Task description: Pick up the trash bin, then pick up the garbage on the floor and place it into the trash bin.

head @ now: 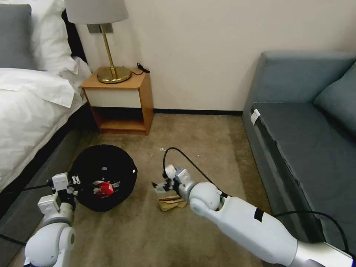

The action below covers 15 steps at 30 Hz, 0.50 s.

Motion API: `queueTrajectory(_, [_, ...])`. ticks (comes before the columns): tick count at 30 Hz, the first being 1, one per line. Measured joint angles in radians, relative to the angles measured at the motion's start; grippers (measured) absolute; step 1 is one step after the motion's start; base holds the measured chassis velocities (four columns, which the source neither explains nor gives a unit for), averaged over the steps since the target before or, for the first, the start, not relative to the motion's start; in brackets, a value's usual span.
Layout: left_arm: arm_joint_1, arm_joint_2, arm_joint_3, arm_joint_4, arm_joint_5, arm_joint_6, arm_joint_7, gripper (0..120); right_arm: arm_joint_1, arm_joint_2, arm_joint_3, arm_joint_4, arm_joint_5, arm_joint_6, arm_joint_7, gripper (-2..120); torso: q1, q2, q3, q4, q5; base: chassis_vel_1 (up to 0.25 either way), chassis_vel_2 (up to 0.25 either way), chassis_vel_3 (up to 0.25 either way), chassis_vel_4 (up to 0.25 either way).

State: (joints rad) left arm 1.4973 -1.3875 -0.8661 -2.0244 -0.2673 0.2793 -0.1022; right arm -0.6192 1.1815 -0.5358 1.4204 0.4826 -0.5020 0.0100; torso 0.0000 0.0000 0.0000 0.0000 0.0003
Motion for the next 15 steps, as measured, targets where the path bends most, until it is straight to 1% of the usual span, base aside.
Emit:
queueTrajectory(2, [0.004, -0.013, 0.0, -0.017, 0.0, 0.008, -0.002, 6, 0.032, 0.005, -0.038, -0.092, -0.066, 0.062, -0.085, 100, 0.0, 0.0, 0.0, 0.0001, -0.0002, 0.0, 0.0, 0.0, 0.0])
queueTrajectory(3, [0.004, -0.013, 0.0, -0.017, 0.0, 0.008, -0.002, 6, 0.032, 0.005, -0.038, -0.092, -0.066, 0.062, -0.085, 100, 0.0, 0.0, 0.0, 0.0001, -0.0002, 0.0, 0.0, 0.0, 0.0])
queueTrajectory(4, [0.005, -0.016, 0.0, -0.022, 0.0, 0.01, -0.002, 6, 0.042, 0.006, -0.051, -0.113, -0.079, 0.074, -0.113, 100, 0.0, 0.0, 0.0, 0.0, -0.0002, 0.0, 0.0, 0.0, 0.0])
queueTrajectory(5, [0.006, -0.021, 0.0, -0.031, 0.002, 0.012, -0.002, 6, 0.065, 0.004, -0.077, -0.151, -0.092, 0.085, -0.165, 100, 0.0, 0.0, 0.0, 0.0, -0.0002, 0.0, 0.0, 0.0, 0.0])
queueTrajectory(6, [0.006, -0.021, 0.0, -0.031, 0.002, 0.012, -0.002, 6, 0.065, 0.004, -0.077, -0.151, -0.092, 0.085, -0.165, 100, 0.0, 0.0, 0.0, 0.0, -0.0002, 0.0, 0.0, 0.0, 0.0])
queueTrajectory(9, [0.008, -0.024, 0.0, -0.04, 0.003, 0.013, -0.002, 6, 0.09, 0.01, -0.108, -0.195, -0.082, 0.08, -0.226, 100, 0.0, 0.0, 0.0, -0.0001, -0.0003, 0.0, 0.0, 0.0, 0.0])
queueTrajectory(11, [0.007, -0.025, 0.0, -0.04, 0.003, 0.013, -0.002, 6, 0.091, 0.014, -0.114, -0.205, -0.083, 0.078, -0.238, 100, 0.0, 0.0, 0.0, 0.0, -0.0003, 0.0, 0.0, 0.0, 0.0])
queueTrajectory(15, [0.001, -0.032, 0.004, -0.04, 0.004, 0.013, -0.003, 6, 0.08, 0.027, -0.117, -0.268, -0.148, 0.075, -0.271, 100, 0.0, 0.0, 0.0, 0.0, -0.0003, 0.0, 0.0, 0.0, 0.0])
